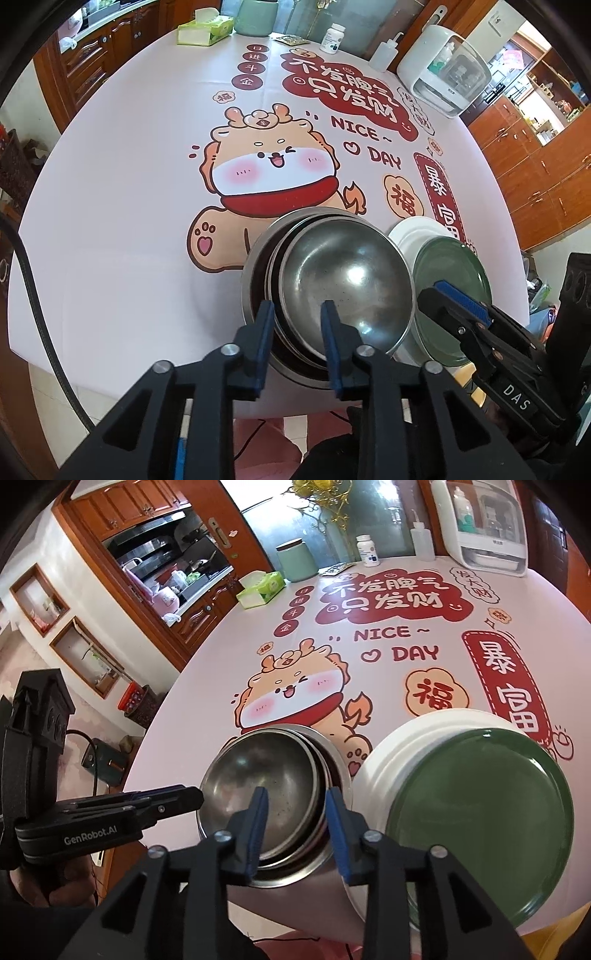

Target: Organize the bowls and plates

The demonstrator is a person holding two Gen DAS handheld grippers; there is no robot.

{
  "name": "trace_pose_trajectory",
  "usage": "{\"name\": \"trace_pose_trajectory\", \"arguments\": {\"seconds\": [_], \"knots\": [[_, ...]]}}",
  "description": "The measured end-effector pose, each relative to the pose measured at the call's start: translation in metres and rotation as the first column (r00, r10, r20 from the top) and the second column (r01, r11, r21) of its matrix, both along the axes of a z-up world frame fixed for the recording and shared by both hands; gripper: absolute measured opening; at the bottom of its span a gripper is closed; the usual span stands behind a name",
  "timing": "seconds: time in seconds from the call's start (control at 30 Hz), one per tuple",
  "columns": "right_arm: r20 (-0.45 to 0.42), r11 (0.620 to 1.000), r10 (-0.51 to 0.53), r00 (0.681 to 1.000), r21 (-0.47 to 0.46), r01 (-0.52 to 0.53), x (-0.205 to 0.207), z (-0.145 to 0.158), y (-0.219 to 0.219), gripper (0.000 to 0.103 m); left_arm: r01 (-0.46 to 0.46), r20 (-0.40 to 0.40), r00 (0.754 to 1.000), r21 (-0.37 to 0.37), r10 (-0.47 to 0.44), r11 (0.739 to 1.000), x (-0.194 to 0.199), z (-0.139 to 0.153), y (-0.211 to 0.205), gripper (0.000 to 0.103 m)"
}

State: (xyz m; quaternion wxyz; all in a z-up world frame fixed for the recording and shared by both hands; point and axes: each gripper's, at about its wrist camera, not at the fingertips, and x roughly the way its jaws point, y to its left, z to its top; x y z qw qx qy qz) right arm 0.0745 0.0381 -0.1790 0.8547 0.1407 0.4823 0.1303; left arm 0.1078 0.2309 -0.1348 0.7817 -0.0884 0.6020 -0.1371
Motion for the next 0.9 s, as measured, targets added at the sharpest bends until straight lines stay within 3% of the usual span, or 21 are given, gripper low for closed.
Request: {"name": "trace_pose_trajectory", "arguments": {"seconds": [0.2, 0.33, 0.5, 0.6, 0.9], "knots": [[-0.027, 0.999, -0.039, 0.999, 0.036, 0.04, -0.007, -0.002, -0.008, 0.046, -0.002, 0.002, 1.0, -0.009, 0.002, 1.0, -0.003, -0.001, 0.002, 0.032], [-0.056, 0.995, -0.062, 0.996, 0.08, 0.067, -0.011, -0.005, -0.014, 0.047, -0.004, -0.004, 1.0, -0.016, 0.003, 1.0, -0.004, -0.003, 0.004, 0.048], [-0.121, 0.988, -0.071, 0.99, 0.129, 0.086, -0.009, -0.013, -0.019, 0.048, -0.009, -0.022, 1.0, -0.01, 0.008, 1.0, -0.003, -0.006, 0.006, 0.049], [-0.159, 0.983, -0.071, 0.985, 0.157, 0.096, -0.007, -0.018, -0.02, 0.056, -0.011, -0.039, 0.999, -0.011, 0.01, 1.0, -0.003, -0.009, 0.008, 0.049], [-0.285, 0.954, -0.097, 0.954, 0.245, 0.17, 0.0, -0.04, -0.032, 0.056, -0.007, -0.135, 0.991, -0.013, 0.005, 1.0, 0.005, -0.03, 0.006, 0.051]]}}
